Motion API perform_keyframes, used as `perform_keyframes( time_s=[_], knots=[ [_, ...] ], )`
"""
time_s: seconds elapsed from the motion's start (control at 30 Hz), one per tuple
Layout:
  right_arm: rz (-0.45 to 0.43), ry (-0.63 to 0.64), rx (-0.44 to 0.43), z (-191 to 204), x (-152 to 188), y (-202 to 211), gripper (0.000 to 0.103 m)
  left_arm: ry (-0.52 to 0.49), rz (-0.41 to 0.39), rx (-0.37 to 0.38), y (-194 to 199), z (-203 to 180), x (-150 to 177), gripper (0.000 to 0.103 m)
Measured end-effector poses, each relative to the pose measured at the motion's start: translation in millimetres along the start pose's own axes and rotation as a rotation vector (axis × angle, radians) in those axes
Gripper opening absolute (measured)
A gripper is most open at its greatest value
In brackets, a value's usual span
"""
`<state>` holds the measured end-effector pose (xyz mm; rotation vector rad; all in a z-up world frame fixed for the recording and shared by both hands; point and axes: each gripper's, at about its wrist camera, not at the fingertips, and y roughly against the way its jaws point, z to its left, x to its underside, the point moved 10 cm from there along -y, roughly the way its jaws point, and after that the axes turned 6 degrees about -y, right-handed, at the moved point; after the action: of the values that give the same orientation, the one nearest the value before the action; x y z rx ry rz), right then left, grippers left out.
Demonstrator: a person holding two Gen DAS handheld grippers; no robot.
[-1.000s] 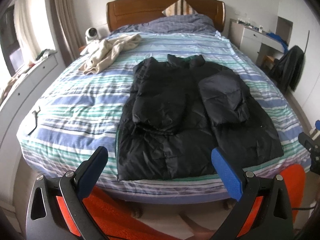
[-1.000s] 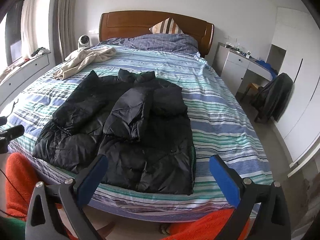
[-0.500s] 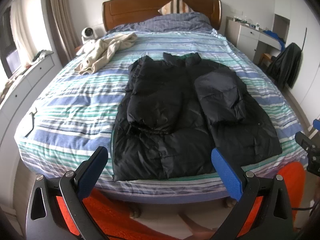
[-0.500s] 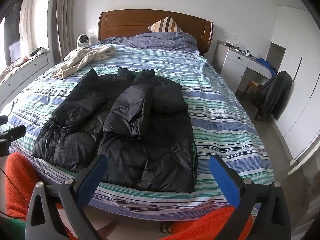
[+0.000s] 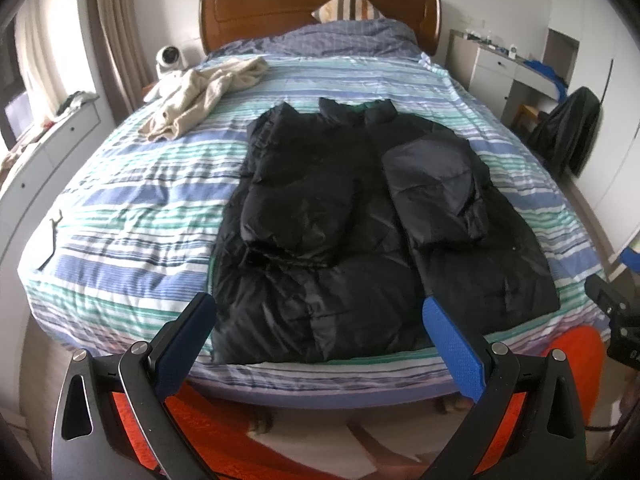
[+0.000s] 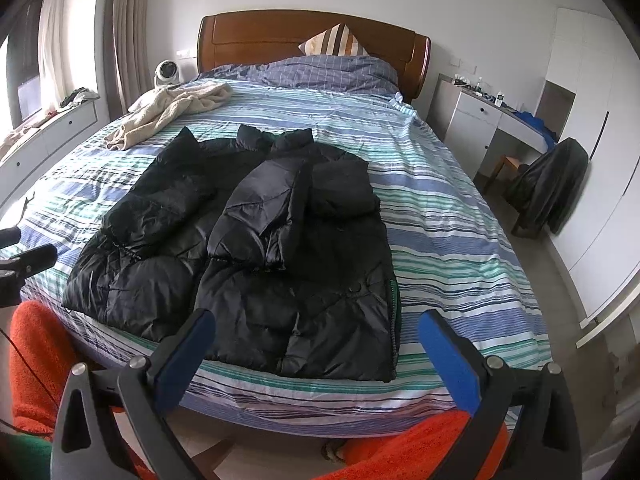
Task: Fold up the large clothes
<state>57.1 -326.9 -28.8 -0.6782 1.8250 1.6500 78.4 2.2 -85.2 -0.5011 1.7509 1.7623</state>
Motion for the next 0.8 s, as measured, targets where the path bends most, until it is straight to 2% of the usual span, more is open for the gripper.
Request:
perform_keyframes(
  time_s=[0.8],
  knots=[
    [0.022,0.003,-0.021,4.9,2.9,-5.2,0.103,-0.009,-0.008,-0.021,5.3,3.7,-1.6,0.103]
  ],
)
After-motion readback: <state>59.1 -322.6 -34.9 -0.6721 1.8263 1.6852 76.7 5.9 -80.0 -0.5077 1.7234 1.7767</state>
